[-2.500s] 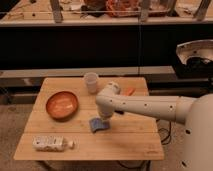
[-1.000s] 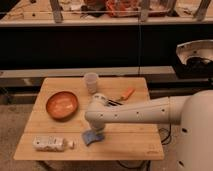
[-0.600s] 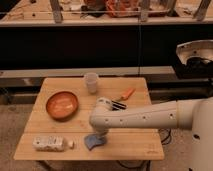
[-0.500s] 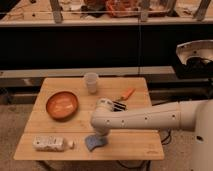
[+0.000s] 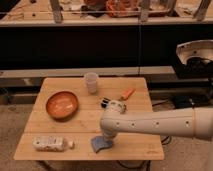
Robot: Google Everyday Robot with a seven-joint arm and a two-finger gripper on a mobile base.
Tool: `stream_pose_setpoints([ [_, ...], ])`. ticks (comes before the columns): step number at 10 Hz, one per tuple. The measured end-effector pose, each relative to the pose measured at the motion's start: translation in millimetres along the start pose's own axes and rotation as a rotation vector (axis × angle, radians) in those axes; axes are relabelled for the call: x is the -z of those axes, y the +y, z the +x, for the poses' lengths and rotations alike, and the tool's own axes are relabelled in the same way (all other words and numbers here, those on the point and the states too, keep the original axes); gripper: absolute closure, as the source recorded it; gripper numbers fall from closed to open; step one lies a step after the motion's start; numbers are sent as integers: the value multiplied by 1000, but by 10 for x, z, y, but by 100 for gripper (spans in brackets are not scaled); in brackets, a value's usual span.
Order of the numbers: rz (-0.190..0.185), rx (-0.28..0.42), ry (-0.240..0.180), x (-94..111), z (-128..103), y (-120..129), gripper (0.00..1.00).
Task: Wipe the white sponge on the table
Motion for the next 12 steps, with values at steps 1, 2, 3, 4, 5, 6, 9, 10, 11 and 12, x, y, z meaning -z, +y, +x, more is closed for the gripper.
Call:
stream_pose_setpoints([
  [1,5,-10,1,24,42,9,97],
  [2,13,-30,4,62,130,22,97],
  [3,22,-52,11,95,239,24,97],
  [4,26,-69,15,112,313,23,97],
  [5,34,-100,20,140,426,4,97],
  [6,42,-125,24,160,532,-28,97],
  [9,60,-188,33,213,782,-205,97],
  [10,59,-197,36,215,824,-270,97],
  [11,58,-203,40,216,849,-367,97],
  [12,56,-201,43,210,840,-457,97],
])
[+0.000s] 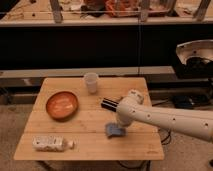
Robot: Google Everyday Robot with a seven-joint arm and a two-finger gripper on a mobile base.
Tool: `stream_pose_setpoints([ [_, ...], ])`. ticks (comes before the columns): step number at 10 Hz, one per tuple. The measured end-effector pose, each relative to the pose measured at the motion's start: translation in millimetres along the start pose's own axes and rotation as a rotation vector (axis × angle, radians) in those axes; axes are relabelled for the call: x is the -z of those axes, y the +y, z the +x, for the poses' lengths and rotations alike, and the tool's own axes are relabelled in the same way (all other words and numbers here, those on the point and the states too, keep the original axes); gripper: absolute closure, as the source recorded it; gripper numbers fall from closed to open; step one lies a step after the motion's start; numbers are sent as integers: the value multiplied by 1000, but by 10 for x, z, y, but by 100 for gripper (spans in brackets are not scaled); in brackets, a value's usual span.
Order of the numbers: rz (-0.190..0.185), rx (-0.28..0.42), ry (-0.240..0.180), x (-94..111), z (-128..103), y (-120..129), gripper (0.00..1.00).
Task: Wipe the white sponge on the table
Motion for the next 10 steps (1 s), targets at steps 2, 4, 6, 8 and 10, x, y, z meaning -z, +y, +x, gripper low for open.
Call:
stream_pose_setpoints([
  [2,-9,18,7,-26,-168,-129,97],
  [4,-12,34,17,-54,-291,-218,97],
  [6,-12,44,22,-74,-379,-285,97],
  [8,-14,65,28,-101,-519,-348,97],
  [10,-19,90,36,-132,-668,-369,97],
])
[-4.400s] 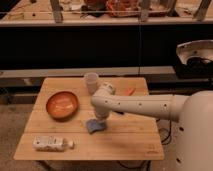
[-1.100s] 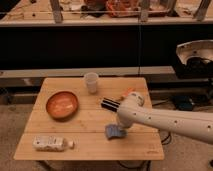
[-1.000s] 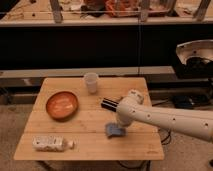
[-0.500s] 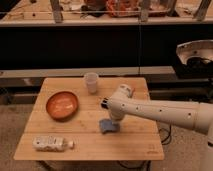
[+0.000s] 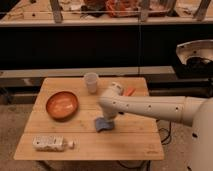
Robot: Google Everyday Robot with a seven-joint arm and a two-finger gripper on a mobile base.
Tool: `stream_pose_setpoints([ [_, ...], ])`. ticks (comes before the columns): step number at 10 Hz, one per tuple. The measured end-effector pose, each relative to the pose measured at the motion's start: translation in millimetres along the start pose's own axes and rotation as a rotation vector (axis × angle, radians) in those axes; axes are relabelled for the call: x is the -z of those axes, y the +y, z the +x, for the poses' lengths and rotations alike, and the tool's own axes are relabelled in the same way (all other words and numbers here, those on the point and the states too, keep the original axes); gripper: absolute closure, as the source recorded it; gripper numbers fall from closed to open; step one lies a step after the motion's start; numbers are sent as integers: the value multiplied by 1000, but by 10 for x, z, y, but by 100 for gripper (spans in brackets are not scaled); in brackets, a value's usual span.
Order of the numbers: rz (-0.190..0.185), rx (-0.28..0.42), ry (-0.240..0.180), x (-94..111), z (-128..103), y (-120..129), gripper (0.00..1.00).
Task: Wipe the white sponge on the table
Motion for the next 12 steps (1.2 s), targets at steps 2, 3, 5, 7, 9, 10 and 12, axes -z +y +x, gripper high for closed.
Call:
stream_pose_setpoints([
  [2,-4,47,-8,-11,-255,-4,97],
  [3,-4,72,-14,-5,-368,3,97],
  [5,-9,135,-30,19,-587,69,97],
  [7,-29,195,-47,-5,-786,197,97],
  [9,-46,225,-62,-23,-844,335,97],
  [10,-51,238,-74,-9,-873,449,97],
  [12,-52,254,-93,49,-889,684,97],
])
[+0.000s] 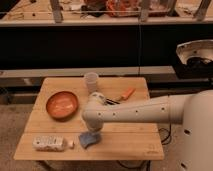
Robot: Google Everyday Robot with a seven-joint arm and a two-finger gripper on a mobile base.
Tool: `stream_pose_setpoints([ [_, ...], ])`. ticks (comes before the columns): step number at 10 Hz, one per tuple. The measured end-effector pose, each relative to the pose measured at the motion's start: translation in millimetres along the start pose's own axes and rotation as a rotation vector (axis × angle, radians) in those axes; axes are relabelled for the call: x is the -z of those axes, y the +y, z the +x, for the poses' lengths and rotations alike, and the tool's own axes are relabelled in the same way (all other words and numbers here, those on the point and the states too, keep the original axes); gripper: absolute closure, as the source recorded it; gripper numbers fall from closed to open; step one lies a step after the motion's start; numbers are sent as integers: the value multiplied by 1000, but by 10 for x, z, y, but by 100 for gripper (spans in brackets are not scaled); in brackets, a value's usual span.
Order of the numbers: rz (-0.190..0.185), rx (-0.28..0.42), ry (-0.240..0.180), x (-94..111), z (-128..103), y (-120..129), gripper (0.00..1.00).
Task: Wipe the white sponge on the table
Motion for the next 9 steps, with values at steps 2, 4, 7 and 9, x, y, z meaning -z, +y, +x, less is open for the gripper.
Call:
stream_pose_setpoints([
  [2,0,4,-7,50,10,201,97],
  [4,-10,-1,-10,39,55,346,97],
  [7,-25,-34,-18,-8,214,506,97],
  [9,-24,-71,-18,25,383,612,97],
])
